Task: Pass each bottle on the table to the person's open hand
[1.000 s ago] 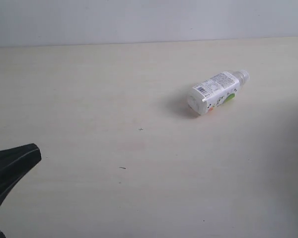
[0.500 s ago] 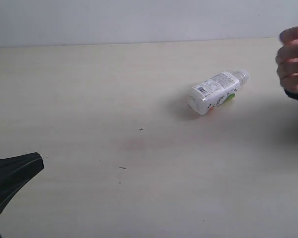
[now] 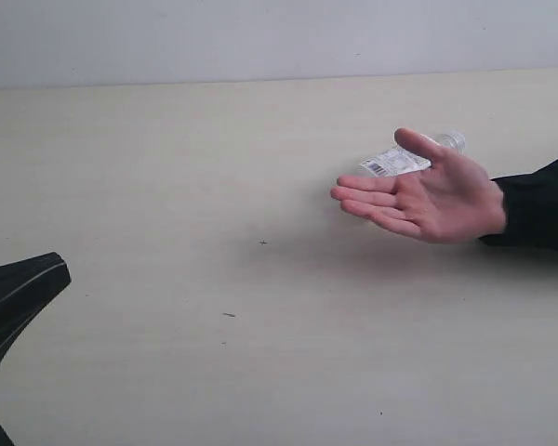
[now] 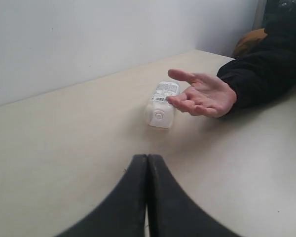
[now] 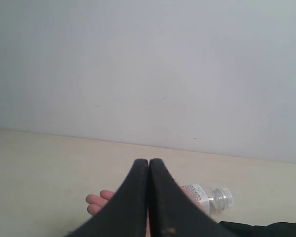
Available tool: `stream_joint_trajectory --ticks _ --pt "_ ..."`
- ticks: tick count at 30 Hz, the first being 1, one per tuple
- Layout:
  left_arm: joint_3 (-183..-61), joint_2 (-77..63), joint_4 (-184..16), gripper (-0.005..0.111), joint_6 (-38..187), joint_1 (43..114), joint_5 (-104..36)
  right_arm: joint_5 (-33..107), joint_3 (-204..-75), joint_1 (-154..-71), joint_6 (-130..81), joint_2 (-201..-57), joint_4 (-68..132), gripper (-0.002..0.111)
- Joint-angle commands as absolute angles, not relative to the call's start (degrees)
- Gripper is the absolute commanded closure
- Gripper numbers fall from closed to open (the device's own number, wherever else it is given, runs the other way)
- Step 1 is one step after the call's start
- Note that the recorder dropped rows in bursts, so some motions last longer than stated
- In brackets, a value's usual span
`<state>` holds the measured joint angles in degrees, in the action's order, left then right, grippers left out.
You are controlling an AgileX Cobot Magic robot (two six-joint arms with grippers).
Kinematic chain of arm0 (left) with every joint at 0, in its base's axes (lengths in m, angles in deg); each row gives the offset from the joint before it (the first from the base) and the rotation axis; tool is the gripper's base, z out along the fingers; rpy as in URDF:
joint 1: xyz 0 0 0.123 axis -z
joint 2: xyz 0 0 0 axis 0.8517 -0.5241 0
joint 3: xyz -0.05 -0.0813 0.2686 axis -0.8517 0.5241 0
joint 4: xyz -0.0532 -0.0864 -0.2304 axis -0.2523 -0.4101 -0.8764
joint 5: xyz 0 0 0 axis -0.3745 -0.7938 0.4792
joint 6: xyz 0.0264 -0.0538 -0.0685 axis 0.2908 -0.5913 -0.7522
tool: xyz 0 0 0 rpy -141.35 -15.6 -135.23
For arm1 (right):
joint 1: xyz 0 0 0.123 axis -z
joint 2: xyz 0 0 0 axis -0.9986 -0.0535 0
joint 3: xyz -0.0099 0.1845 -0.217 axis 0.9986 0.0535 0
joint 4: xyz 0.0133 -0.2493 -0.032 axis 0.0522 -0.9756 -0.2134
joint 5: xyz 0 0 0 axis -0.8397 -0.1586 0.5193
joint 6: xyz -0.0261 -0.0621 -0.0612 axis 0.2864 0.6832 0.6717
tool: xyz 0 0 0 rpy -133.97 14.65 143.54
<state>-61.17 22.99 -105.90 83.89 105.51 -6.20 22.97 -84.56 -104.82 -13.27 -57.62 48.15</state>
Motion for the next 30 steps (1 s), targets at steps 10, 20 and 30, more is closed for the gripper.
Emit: stream_joint_trajectory --ticks 10,20,30 --pt "-61.13 23.3 -105.86 0.107 86.97 105.65 -1.84 23.25 -84.31 -104.97 -13.3 -57.37 48.25 0.108" --pt "-77.77 16.93 -135.91 0.107 119.47 104.64 10.11 23.25 -84.31 -104.97 -13.3 -57.37 48.25 0.108" --pt "-115.45 -10.69 -167.45 0.107 161.32 83.03 -10.27 23.25 -84.31 -104.97 -13.3 -57.37 48.25 0.108"
